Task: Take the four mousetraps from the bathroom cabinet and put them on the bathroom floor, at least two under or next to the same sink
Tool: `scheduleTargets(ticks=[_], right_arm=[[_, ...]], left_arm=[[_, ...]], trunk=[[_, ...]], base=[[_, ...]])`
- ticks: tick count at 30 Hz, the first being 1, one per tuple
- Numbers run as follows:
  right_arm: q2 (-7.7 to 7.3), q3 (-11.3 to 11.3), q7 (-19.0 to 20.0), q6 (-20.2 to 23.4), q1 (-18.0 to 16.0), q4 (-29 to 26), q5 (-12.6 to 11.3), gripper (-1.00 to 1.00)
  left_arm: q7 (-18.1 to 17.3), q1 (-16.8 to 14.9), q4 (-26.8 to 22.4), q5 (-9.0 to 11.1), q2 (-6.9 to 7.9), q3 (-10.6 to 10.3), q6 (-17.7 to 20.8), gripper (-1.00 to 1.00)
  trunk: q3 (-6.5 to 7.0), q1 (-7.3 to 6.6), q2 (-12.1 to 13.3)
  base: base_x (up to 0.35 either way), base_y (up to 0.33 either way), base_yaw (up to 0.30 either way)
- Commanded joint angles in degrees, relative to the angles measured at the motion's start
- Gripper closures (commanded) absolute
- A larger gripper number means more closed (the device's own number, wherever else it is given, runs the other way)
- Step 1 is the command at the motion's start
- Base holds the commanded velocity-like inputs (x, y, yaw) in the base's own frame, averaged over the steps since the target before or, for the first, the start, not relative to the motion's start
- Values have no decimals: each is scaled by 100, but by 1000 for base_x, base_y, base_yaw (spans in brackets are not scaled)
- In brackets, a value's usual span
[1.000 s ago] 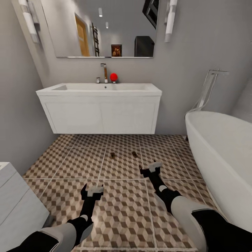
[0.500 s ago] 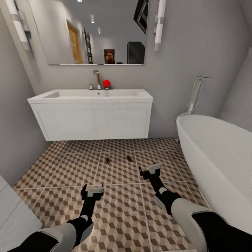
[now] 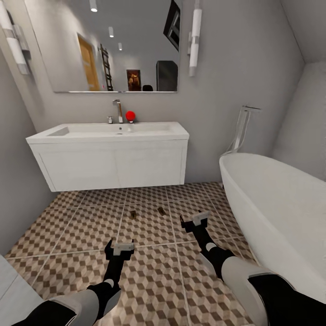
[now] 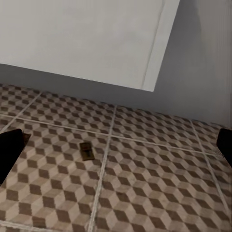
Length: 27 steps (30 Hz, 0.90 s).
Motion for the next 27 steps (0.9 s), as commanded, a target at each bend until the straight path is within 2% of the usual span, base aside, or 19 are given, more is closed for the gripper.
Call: scheduleTargets(ticks=[1,27], right_arm=[[1,42,-55,-9,-5,7,25,-100],[1,42,-55,-49,-5,7,25,-100]], left_arm=[[27,-9,24,21,-4,-48,-29,-100],[26,1,26,23,-13,-48,-20,-100]], trunk=[[22,-23,39],[732,-594,1082]], base=[[0,0,-97],[0,0,-12]])
